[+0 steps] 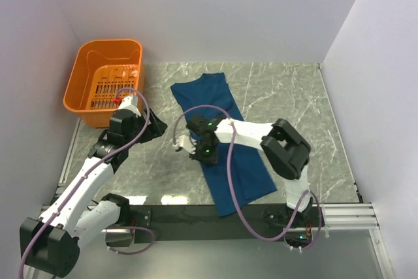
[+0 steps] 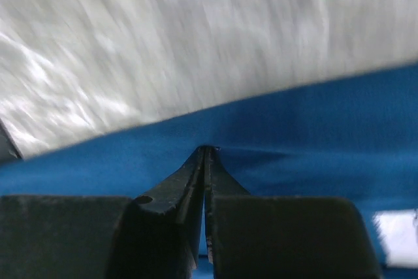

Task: Fold and stack the t-shirts

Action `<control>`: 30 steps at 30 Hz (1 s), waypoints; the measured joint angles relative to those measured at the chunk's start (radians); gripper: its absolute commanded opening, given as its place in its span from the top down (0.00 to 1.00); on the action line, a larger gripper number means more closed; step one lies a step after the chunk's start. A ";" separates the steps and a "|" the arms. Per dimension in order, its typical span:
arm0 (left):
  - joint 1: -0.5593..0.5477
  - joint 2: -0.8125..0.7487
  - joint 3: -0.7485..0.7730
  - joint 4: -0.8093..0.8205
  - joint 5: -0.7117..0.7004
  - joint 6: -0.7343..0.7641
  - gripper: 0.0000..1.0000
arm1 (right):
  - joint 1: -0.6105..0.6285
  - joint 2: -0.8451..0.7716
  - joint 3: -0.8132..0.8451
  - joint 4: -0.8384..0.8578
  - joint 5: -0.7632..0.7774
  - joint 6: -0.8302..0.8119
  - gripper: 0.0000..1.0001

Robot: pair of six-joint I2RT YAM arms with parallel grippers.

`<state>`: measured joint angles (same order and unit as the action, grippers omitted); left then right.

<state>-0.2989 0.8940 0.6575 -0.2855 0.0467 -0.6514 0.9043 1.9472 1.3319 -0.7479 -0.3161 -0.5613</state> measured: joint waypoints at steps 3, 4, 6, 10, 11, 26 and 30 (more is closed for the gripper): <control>0.000 0.008 0.005 -0.010 -0.005 0.003 0.23 | 0.018 0.058 0.097 -0.024 -0.044 0.006 0.90; 0.000 0.007 0.009 -0.016 -0.010 0.004 0.22 | 0.003 0.062 0.117 -0.032 -0.065 0.007 0.90; 0.000 0.004 0.020 -0.019 -0.018 0.005 0.20 | -0.052 0.062 0.171 -0.071 -0.100 0.007 0.90; 0.001 -0.010 0.024 -0.009 -0.024 0.002 0.20 | -0.263 0.062 0.338 -0.112 -0.153 0.009 0.90; 0.001 -0.009 0.024 -0.001 -0.021 0.000 0.20 | -0.318 0.062 0.384 -0.115 -0.160 0.017 0.90; 0.001 0.505 0.213 0.149 0.139 -0.037 0.23 | -0.557 0.493 0.879 0.039 -0.235 0.525 0.91; 0.001 0.610 0.275 0.155 0.169 -0.057 0.23 | -0.553 0.560 0.904 0.070 -0.214 0.640 0.91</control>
<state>-0.2977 1.5036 0.9321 -0.1307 0.2161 -0.7082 0.3511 2.5076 2.2356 -0.6781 -0.5297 0.0788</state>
